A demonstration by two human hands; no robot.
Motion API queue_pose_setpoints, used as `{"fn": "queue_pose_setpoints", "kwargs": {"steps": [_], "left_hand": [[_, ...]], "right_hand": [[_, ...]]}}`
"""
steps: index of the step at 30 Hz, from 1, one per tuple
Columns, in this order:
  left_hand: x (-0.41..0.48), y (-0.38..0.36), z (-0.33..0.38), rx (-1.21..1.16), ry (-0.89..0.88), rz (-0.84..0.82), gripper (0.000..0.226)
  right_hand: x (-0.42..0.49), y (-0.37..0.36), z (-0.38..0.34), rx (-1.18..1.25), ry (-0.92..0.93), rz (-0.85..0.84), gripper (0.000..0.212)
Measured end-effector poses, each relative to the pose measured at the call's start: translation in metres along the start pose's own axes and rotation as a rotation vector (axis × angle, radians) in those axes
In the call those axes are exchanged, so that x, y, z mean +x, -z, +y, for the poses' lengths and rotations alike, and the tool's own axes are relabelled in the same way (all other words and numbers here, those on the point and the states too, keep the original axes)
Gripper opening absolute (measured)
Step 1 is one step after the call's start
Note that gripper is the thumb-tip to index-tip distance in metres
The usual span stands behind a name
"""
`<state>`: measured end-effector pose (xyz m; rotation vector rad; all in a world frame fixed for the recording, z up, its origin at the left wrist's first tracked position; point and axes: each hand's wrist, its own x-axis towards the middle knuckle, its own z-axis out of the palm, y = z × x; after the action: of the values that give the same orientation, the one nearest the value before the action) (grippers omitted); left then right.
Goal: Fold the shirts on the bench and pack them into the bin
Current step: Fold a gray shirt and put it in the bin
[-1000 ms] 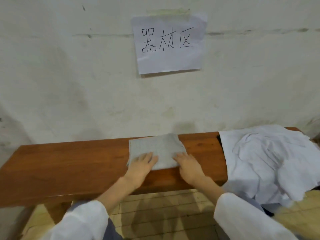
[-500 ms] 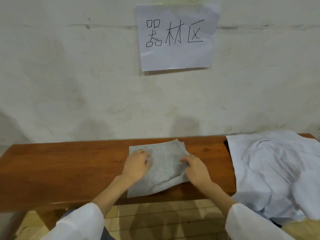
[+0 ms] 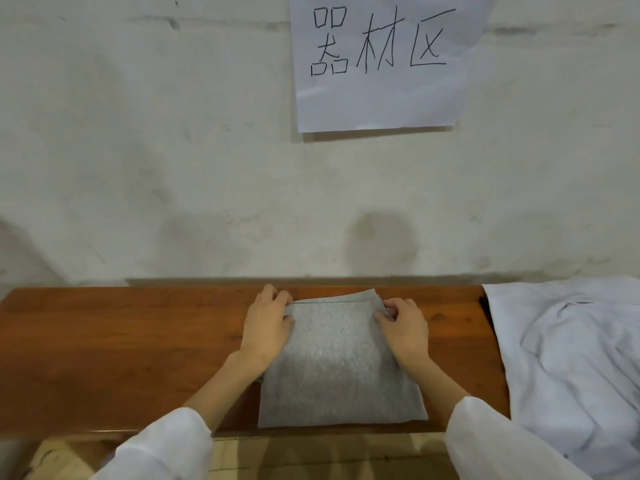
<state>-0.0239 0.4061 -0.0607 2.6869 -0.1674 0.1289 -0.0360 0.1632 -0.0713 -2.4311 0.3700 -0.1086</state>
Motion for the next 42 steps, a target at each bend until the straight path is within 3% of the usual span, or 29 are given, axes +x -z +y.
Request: {"fn": "queue_pose_setpoints", "kwargs": {"steps": [3, 7, 12, 17, 21, 24, 28, 31, 33, 35, 37, 40, 42], "left_hand": [[-0.005, -0.001, 0.003, -0.175, -0.008, 0.055, 0.039], [-0.012, 0.002, 0.009, -0.21, -0.175, 0.173, 0.049], [0.0, 0.013, 0.004, -0.216, -0.179, 0.305, 0.043], [0.008, 0.001, 0.0, 0.053, 0.041, 0.091, 0.051], [-0.013, -0.011, 0.022, 0.088, -0.103, 0.031, 0.043], [-0.029, -0.031, 0.03, 0.239, -0.131, -0.137, 0.069], [-0.037, -0.045, 0.021, 0.308, -0.082, -0.117, 0.063], [-0.036, -0.045, 0.021, 0.298, -0.07, -0.146, 0.063], [-0.037, -0.041, 0.023, 0.276, -0.09, -0.15, 0.062], [-0.041, -0.034, 0.027, 0.261, -0.107, -0.143, 0.058], [-0.05, -0.026, 0.033, 0.266, -0.166, -0.126, 0.053], [-0.07, -0.024, 0.04, 0.162, -0.327, -0.186, 0.053], [-0.086, -0.024, 0.041, 0.091, -0.37, -0.313, 0.062]], "right_hand": [[-0.005, -0.002, 0.001, 0.06, 0.037, 0.045, 0.01], [-0.02, 0.002, -0.002, 0.137, 0.072, 0.206, 0.011], [0.0, 0.013, -0.023, 0.092, 0.251, 0.324, 0.008], [0.024, -0.004, -0.029, -0.166, 0.185, 0.097, 0.031], [-0.006, -0.015, -0.032, -0.215, 0.342, 0.07, 0.04], [-0.037, -0.024, -0.024, -0.398, 0.475, 0.026, 0.053], [-0.057, -0.026, -0.006, -0.509, 0.325, -0.211, 0.089], [-0.059, -0.026, -0.009, -0.504, 0.239, -0.185, 0.099], [-0.06, -0.025, -0.011, -0.46, 0.188, -0.18, 0.092], [-0.06, -0.02, -0.01, -0.37, 0.171, -0.234, 0.072], [-0.063, -0.005, -0.008, -0.157, 0.157, -0.221, 0.059], [-0.078, 0.019, -0.001, 0.08, 0.043, -0.102, 0.055], [-0.094, 0.028, 0.004, 0.093, -0.043, -0.054, 0.057]]}}
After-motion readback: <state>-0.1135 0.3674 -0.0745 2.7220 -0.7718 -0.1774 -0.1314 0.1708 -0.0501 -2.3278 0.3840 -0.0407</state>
